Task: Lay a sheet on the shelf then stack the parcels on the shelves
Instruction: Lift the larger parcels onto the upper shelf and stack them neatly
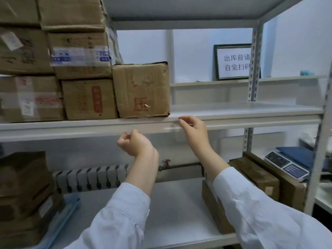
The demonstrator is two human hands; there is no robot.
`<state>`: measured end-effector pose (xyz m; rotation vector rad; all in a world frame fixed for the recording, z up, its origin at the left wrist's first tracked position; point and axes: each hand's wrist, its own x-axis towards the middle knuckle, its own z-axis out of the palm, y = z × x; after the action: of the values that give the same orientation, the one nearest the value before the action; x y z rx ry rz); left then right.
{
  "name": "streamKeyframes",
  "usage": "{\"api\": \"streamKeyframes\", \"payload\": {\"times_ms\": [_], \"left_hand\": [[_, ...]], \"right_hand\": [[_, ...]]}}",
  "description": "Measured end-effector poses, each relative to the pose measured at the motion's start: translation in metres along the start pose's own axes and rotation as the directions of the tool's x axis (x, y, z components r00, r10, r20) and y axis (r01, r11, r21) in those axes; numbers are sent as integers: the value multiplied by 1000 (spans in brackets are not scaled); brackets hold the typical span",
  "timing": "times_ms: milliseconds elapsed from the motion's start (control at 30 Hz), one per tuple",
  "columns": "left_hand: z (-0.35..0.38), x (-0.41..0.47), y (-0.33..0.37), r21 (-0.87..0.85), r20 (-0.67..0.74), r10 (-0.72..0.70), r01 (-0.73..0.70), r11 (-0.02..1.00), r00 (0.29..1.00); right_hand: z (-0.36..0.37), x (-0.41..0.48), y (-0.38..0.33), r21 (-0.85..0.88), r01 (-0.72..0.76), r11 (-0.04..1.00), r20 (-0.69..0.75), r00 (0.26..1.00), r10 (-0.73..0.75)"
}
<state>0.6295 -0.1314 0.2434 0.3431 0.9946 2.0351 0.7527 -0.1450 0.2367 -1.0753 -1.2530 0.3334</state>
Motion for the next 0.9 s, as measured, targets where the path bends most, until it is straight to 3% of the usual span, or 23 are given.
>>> {"api": "streamKeyframes", "payload": {"times_ms": [100, 167, 333, 433, 533, 633, 733, 900], "left_hand": [[8, -9, -22, -14, 7, -264, 264, 964, 965], [14, -16, -43, 28, 44, -359, 358, 933, 932], [20, -38, -102, 129, 44, -451, 442, 888, 892], [16, -54, -140, 237, 77, -519, 490, 839, 851], [8, -60, -177, 420, 134, -637, 539, 730, 759], [-3, -72, -203, 587, 106, -761, 577, 567, 640], [-9, -92, -217, 674, 100, -848, 591, 442, 520], [-16, -122, -218, 754, 145, -885, 530, 389, 443]], "right_hand": [[-17, -1, 19, -45, -35, 998, 3, 999, 35], [-32, -3, 34, -85, -92, 992, 22, 995, 94], [-74, -14, 83, -296, -321, 900, 99, 927, 363], [-106, -17, 119, -379, -440, 814, 22, 875, 484], [-134, -18, 152, -453, -570, 686, -110, 799, 591], [-152, -24, 180, -513, -642, 569, -196, 734, 651], [-163, -31, 201, -514, -686, 514, -230, 688, 688], [-172, -37, 226, -485, -715, 503, -247, 664, 706]]}}
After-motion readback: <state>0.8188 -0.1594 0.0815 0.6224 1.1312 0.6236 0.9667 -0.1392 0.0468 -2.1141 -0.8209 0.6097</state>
